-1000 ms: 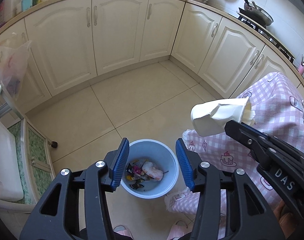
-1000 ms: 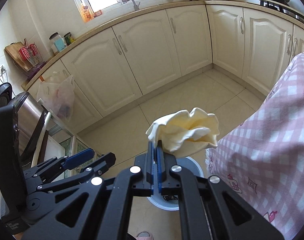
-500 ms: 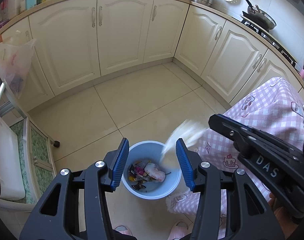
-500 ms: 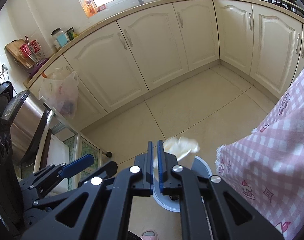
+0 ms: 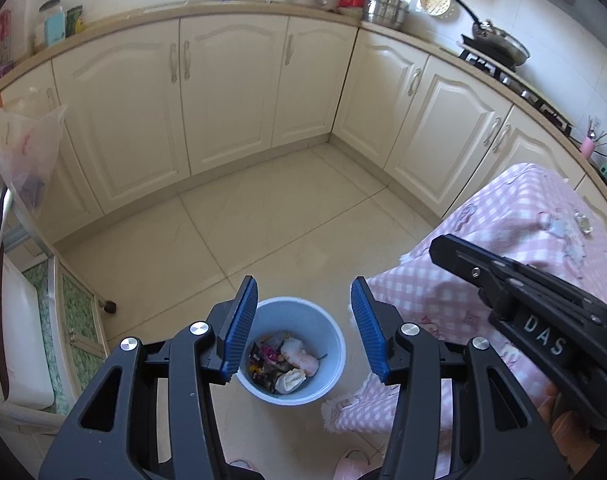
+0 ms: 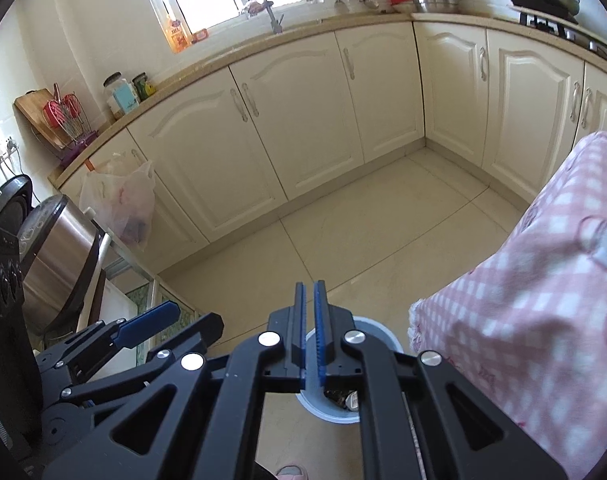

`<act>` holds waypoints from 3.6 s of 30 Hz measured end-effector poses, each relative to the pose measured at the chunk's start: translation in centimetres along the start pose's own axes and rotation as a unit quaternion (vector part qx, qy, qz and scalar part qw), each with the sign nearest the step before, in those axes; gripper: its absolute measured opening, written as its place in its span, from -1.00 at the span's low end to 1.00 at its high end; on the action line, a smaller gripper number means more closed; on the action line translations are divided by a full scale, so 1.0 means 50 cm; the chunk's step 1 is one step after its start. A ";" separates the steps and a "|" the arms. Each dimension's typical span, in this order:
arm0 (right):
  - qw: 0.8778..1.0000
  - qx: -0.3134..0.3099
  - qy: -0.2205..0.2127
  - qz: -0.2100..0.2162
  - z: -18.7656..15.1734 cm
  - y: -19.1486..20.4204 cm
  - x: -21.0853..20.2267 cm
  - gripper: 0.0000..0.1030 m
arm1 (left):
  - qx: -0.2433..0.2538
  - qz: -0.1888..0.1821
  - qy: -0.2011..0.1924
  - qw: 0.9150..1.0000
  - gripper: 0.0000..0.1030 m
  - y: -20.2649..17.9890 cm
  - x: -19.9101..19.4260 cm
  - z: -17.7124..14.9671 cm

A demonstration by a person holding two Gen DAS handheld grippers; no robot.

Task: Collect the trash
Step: 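Move both open tools back toward the table, then grasp the white-and-green printed wrapper with the left tool, then carry the printed wrapper in the left tool over the blue bucket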

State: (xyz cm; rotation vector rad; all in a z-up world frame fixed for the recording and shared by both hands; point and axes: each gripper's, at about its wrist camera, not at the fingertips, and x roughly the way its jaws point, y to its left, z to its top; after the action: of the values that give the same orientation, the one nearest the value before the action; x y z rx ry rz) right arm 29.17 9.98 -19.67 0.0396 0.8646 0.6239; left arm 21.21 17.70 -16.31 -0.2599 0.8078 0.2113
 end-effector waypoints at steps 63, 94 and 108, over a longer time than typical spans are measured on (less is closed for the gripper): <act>0.953 0.230 -0.122 -0.157 0.000 -0.677 -0.383 -0.61 | 0.348 -0.155 0.035 0.924 -0.63 -0.813 0.131 0.073; 0.996 0.062 -0.065 -0.009 0.023 -0.146 -0.222 -0.60 | 0.128 -0.082 -0.005 0.988 -0.96 -0.207 -0.080 0.053; 0.998 0.032 0.048 -0.014 -0.038 -0.066 0.104 -0.60 | 0.026 -0.037 0.076 0.996 -0.96 0.007 0.146 -0.017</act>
State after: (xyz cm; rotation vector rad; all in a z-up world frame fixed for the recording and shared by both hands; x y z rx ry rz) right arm 31.96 9.60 -25.49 0.0555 0.9773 0.5757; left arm 25.43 18.42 -22.30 -0.2573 0.9513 0.1020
